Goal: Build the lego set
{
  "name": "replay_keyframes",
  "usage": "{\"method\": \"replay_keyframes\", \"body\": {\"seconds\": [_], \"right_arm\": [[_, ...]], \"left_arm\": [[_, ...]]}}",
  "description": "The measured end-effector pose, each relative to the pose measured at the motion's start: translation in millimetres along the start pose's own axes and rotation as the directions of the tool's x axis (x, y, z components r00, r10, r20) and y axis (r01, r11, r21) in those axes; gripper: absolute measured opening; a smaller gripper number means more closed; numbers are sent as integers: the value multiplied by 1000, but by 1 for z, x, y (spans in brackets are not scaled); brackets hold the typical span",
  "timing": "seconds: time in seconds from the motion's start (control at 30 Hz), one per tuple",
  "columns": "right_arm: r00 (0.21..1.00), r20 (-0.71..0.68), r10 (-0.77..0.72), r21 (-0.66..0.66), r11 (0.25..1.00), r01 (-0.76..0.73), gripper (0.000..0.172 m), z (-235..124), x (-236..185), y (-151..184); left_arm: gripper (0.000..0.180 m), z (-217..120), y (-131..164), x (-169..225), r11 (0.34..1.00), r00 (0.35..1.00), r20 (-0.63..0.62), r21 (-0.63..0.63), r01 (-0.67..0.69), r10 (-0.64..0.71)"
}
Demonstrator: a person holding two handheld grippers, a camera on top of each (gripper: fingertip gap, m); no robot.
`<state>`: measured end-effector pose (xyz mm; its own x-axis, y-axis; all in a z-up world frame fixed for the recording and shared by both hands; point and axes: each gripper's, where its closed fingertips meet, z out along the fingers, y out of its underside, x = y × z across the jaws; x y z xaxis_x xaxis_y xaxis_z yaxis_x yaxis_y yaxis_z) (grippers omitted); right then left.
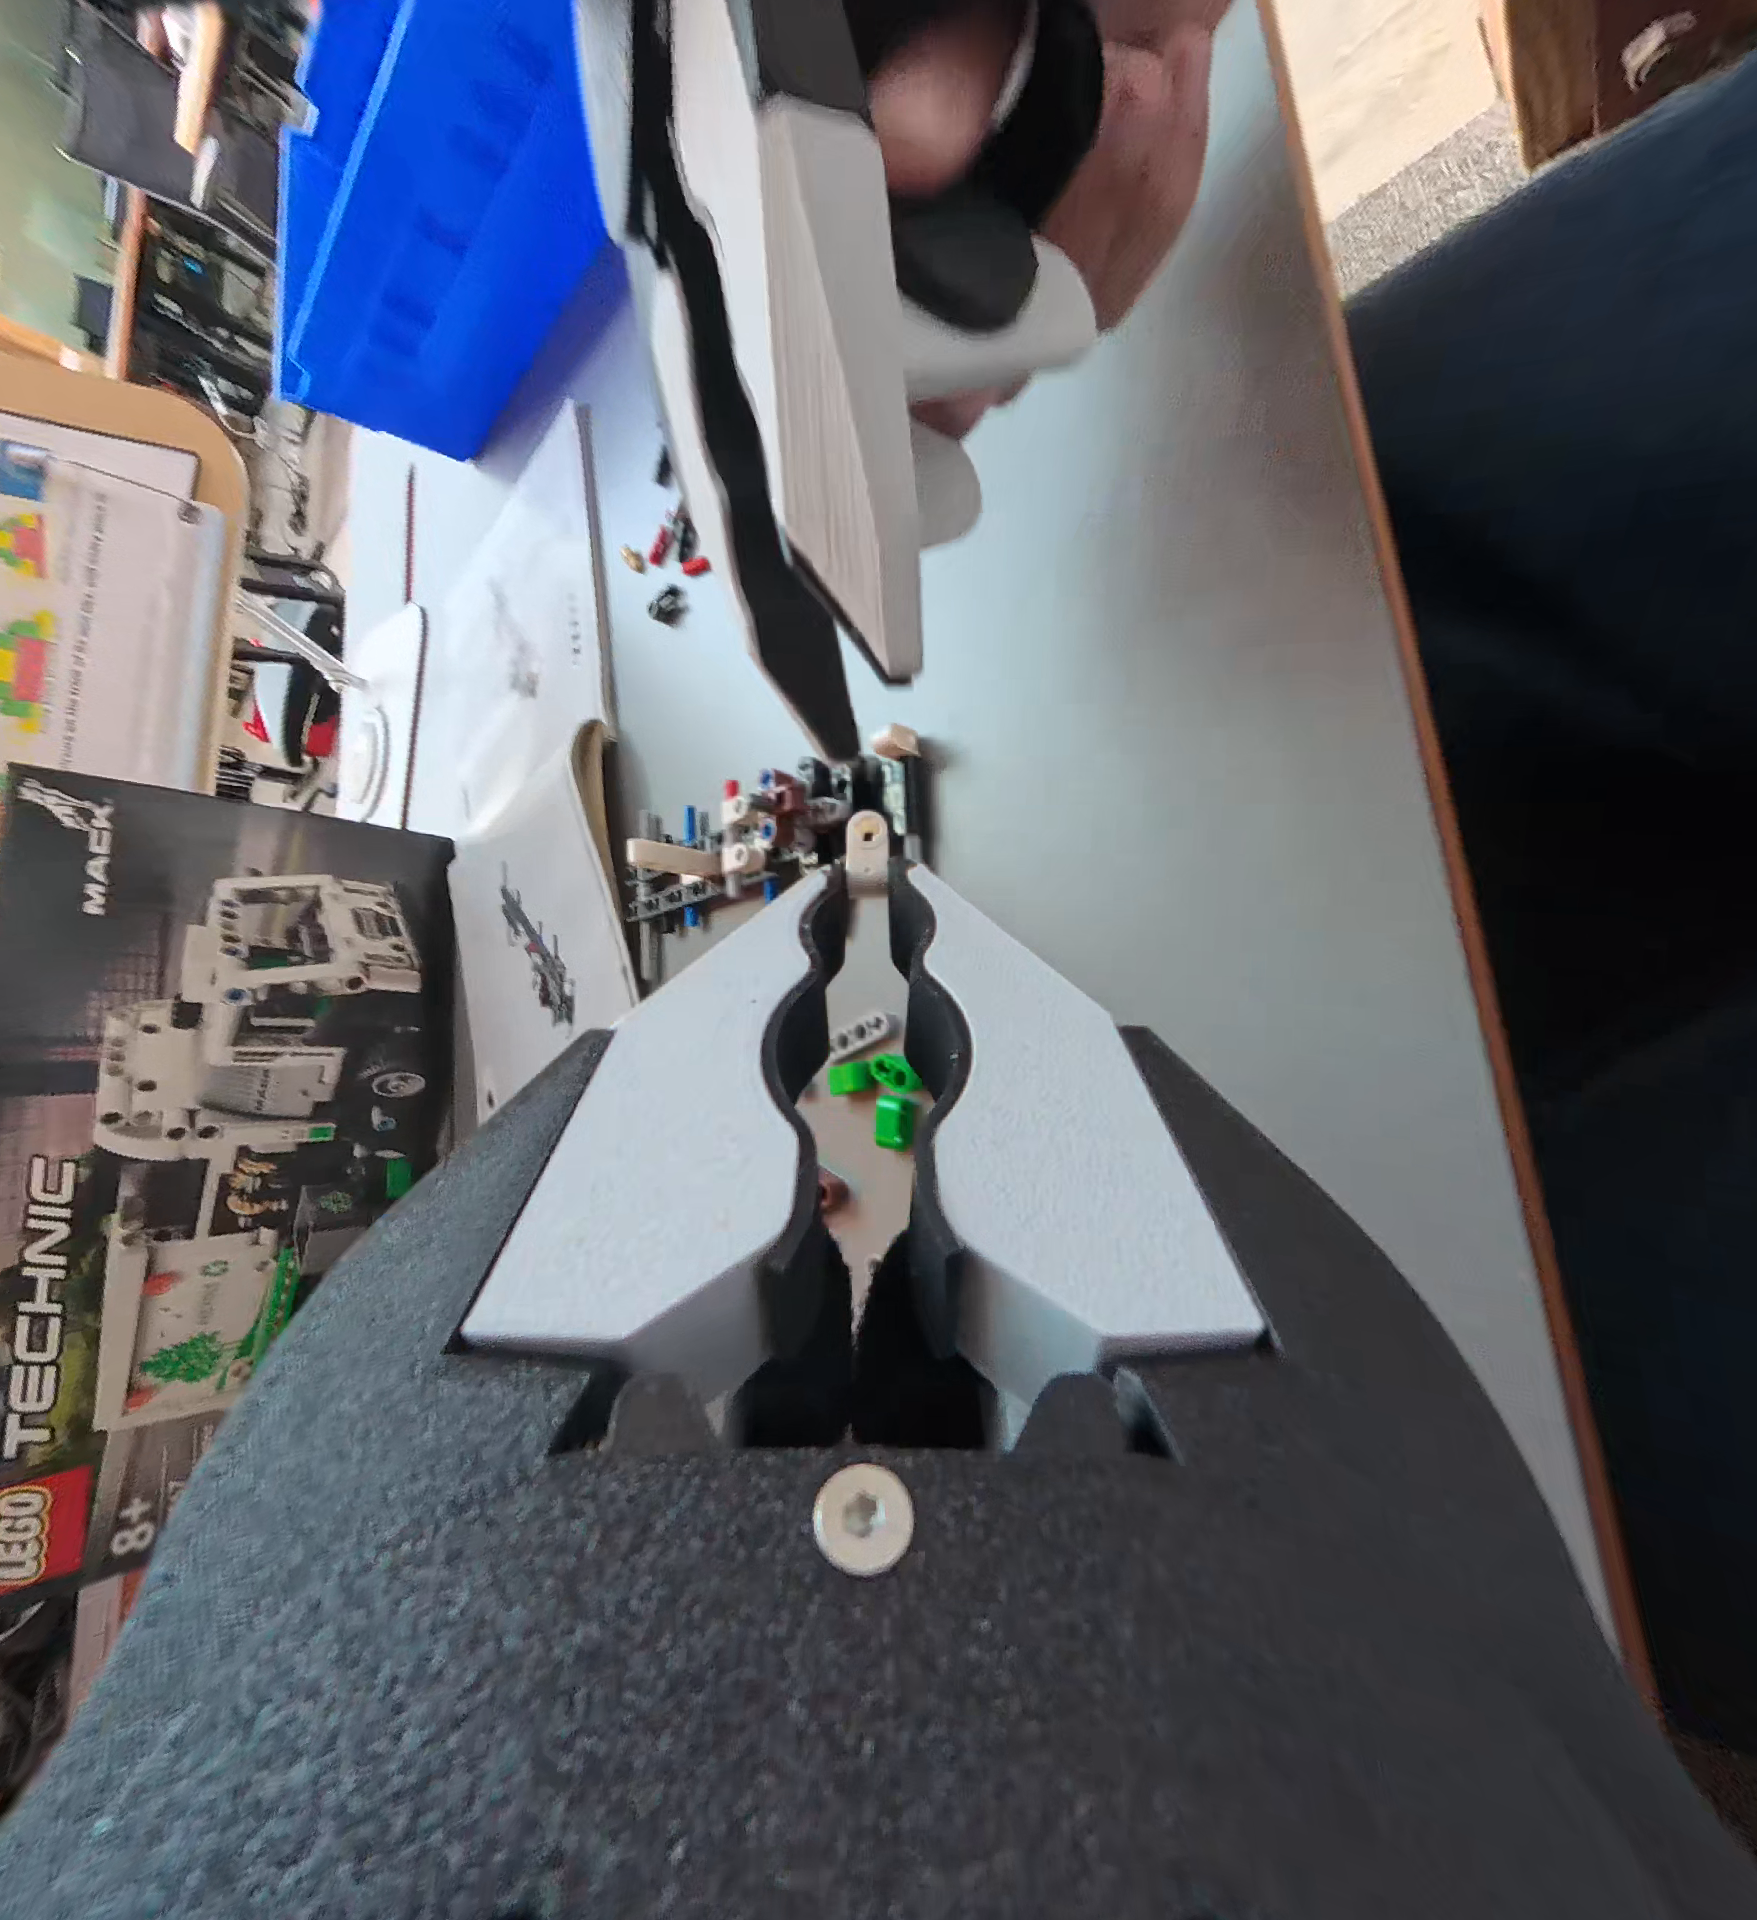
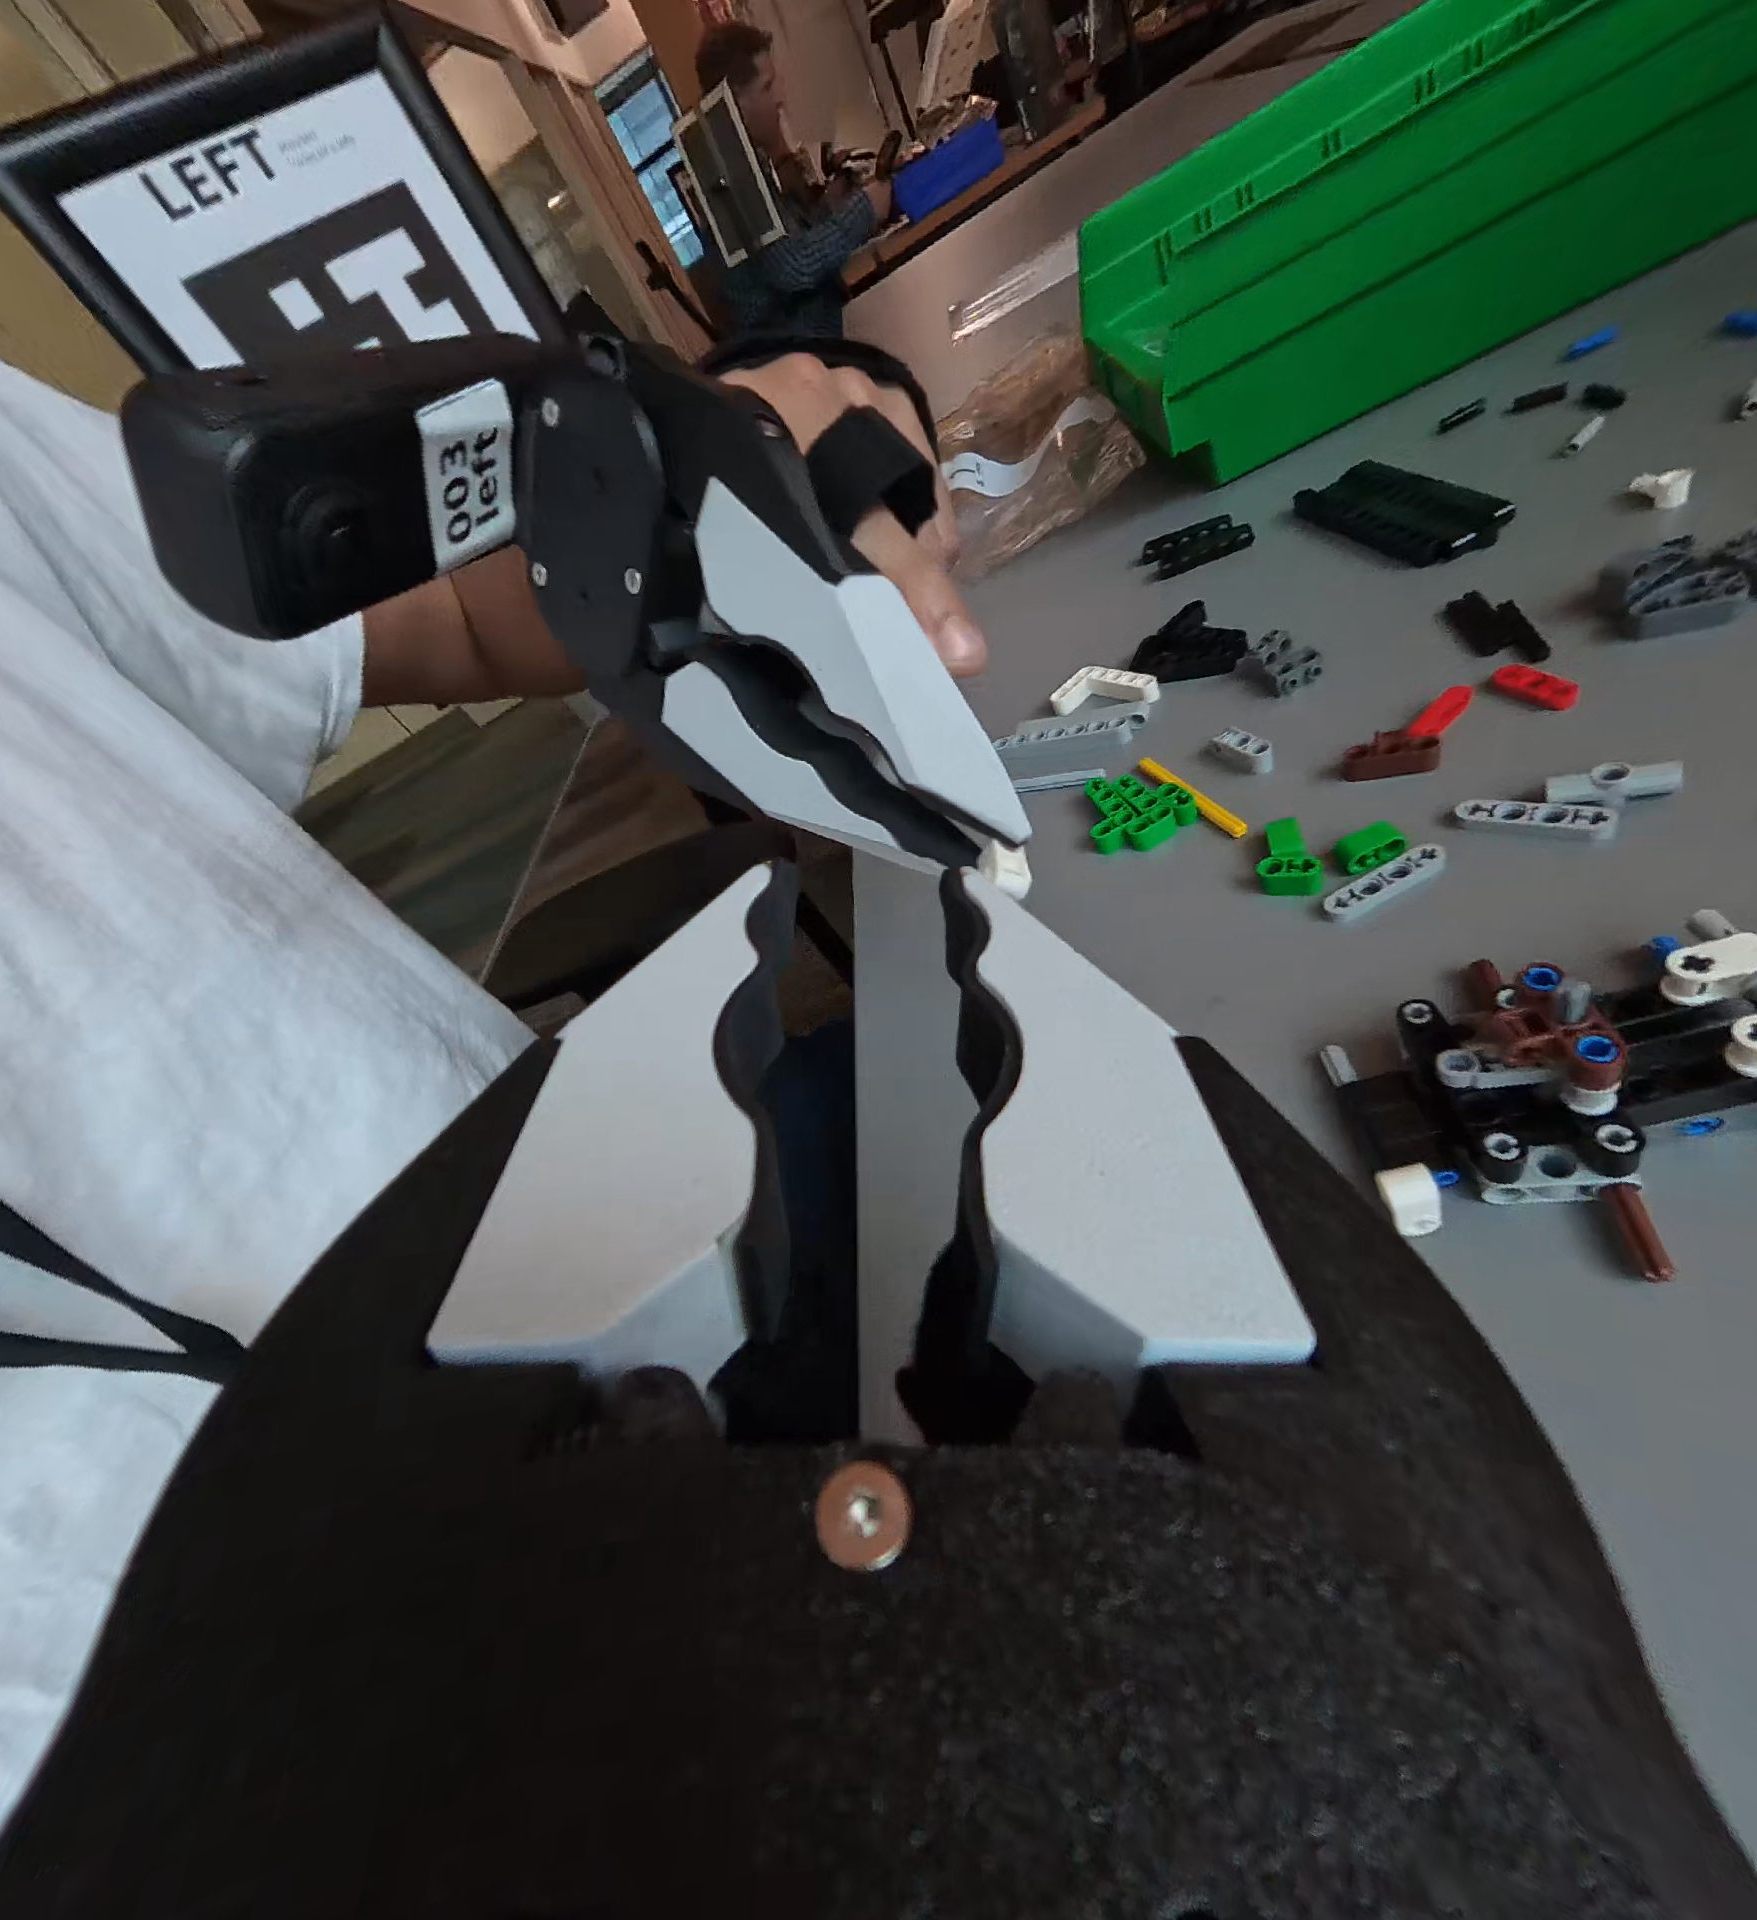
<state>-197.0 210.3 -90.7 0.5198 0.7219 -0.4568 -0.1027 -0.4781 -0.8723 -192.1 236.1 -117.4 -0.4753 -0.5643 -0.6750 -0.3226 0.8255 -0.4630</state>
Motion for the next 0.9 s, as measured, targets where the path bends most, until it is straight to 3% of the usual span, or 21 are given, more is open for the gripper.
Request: {"method": "replay_keyframes", "body": {"seconds": [0.27,0.37,0.5,0.57,0.7,0.9], "right_arm": [[988,56,145,42,988,-147,22,-6,45,-13],[992,59,111,58,992,-114,7,-5,39,-19],[987,97,125,58,990,-131,5,-2,26,-24],[972,178,156,76,982,-172,6,-2,11,-29],[859,446,251,125,933,-338,6,-4,-26,-46],[589,736,333,64,832,-551,6,-11,-60,-59]], "left_arm": [[6,12,-11,-36,983,997,72,177,-50,37],[6,9,-13,-37,979,992,91,176,-104,89],[6,-5,-21,-36,970,989,111,211,-118,96],[6,-18,-31,-35,958,995,87,280,-62,39],[11,-48,-58,-37,885,992,-13,451,116,-124],[15,-68,-85,-34,749,950,-150,586,307,-272]]}}
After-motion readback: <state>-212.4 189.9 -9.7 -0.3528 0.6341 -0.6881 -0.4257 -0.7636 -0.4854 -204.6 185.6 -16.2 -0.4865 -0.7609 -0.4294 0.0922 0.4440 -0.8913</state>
